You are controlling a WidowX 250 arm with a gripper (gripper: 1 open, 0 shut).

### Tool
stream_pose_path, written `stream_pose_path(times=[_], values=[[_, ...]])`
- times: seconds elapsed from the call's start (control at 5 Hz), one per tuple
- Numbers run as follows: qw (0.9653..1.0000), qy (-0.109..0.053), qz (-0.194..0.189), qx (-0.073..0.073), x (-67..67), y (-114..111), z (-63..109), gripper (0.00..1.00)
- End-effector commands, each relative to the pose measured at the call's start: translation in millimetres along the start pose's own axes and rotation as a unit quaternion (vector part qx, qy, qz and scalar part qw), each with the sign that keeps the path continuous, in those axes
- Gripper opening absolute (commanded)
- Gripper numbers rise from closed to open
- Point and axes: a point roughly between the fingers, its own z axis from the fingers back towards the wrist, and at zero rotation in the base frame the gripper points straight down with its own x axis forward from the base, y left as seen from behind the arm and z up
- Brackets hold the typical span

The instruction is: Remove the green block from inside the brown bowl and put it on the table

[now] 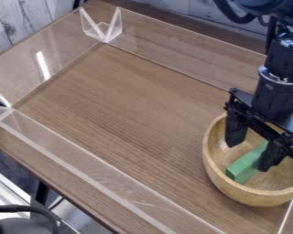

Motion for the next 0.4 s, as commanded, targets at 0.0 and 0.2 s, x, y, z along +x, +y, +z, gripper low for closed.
stream_pose_path(times=[0.0,0.2], values=[[0.9996,-0.025,-0.012,-0.001,4.0,-3.4,10.8,1.0],[0.9994,-0.031,-0.016,0.0,3.5,-3.8,11.6,1.0]])
